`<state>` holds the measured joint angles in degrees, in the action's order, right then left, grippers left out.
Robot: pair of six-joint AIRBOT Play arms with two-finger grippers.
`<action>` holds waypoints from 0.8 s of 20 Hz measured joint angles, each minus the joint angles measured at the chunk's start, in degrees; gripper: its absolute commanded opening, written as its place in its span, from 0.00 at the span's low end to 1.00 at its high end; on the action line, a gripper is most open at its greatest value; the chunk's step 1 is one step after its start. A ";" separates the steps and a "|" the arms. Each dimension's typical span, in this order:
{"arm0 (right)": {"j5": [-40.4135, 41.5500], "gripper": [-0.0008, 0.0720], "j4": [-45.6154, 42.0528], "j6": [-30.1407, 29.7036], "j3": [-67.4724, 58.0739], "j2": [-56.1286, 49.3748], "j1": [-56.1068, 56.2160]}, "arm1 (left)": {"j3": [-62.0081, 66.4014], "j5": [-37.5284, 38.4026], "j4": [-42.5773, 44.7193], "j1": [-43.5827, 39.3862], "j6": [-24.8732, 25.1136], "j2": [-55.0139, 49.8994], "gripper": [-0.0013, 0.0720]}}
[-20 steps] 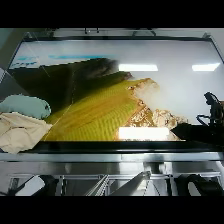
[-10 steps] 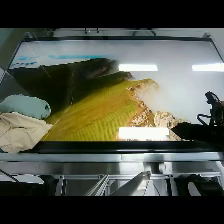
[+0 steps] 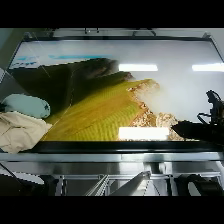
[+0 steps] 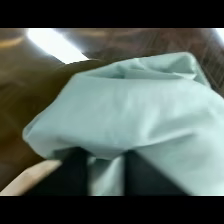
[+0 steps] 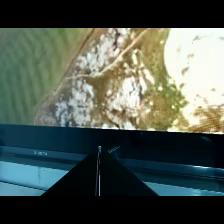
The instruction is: Fold the shirts.
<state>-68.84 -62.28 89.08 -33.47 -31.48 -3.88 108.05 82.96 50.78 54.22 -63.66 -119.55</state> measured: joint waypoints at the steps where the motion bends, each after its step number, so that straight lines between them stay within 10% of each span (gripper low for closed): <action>1: 0.00 0.04 0.00 0.00 0.00 0.00 0.00 | 1.14 0.15 -0.50 -0.50 0.68 -0.46 0.03; 9: 0.04 0.04 -0.02 0.00 0.00 0.00 0.00 | 4.72 7.56 -23.19 -6.40 4.37 3.08 0.04; 16: 0.39 0.04 -0.02 0.02 0.00 0.00 0.00 | 5.03 17.35 -51.25 -27.78 5.49 18.10 0.04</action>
<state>-68.45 -62.30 89.10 -33.47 -31.48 -3.88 113.08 100.31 -0.47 26.44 -58.17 -101.45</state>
